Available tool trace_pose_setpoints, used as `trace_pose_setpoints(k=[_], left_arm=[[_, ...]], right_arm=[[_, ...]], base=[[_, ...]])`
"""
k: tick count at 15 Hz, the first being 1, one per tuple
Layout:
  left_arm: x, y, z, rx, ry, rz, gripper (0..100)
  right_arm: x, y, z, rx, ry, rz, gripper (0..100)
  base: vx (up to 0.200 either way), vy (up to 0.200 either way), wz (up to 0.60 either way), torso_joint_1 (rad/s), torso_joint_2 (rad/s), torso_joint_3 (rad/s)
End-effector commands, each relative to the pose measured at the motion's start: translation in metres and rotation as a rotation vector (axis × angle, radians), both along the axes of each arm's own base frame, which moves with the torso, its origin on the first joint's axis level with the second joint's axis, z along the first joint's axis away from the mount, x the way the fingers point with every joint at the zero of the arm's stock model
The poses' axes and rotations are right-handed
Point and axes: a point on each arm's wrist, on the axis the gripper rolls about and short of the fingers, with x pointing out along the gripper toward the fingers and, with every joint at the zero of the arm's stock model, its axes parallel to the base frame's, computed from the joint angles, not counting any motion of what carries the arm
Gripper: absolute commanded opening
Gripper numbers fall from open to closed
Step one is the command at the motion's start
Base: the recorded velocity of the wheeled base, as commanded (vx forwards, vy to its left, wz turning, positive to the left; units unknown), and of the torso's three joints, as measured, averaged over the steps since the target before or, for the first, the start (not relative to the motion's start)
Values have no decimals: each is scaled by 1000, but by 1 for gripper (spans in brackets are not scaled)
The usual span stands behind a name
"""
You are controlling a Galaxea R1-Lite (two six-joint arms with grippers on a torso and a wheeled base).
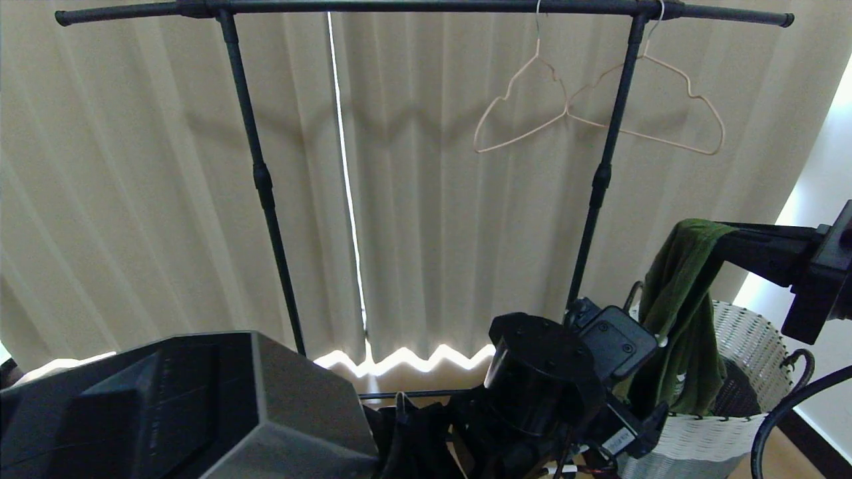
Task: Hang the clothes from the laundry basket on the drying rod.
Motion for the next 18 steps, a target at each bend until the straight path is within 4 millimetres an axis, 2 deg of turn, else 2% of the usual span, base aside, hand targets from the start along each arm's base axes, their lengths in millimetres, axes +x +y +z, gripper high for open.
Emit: trace_pose_setpoints(k=[1, 5, 9, 10, 13, 15, 17, 18], left_arm=[[18, -6, -17, 7, 17, 37, 100], [29, -9, -30, 17, 27, 56, 100], [28, -10, -32, 31, 33, 55, 100], [27, -8, -35, 43, 37, 54, 0], [24, -4, -39, 53, 19, 97, 0], [14, 5, -44, 54, -69, 144, 0], [17, 25, -33, 75, -96, 165, 0], [17, 35, -18, 59, -104, 177, 0]], right_arm=[[-2, 0, 0, 1, -4, 3, 0], [-9, 4, 3, 7, -18, 48, 0], [-11, 3, 8, 17, -36, 50, 0], [-11, 3, 8, 16, -37, 50, 0], [-13, 2, 9, 19, -43, 50, 0], [-13, 2, 9, 18, -42, 45, 0], [-12, 3, 9, 17, -41, 45, 0], [-11, 3, 9, 17, -41, 44, 0]], base=[[0, 0, 0, 0, 0, 0], [0, 0, 0, 0, 0, 0], [0, 0, 0, 0, 0, 0], [0, 0, 0, 0, 0, 0], [0, 0, 0, 0, 0, 0], [0, 0, 0, 0, 0, 0], [0, 0, 0, 0, 0, 0], [0, 0, 0, 0, 0, 0]])
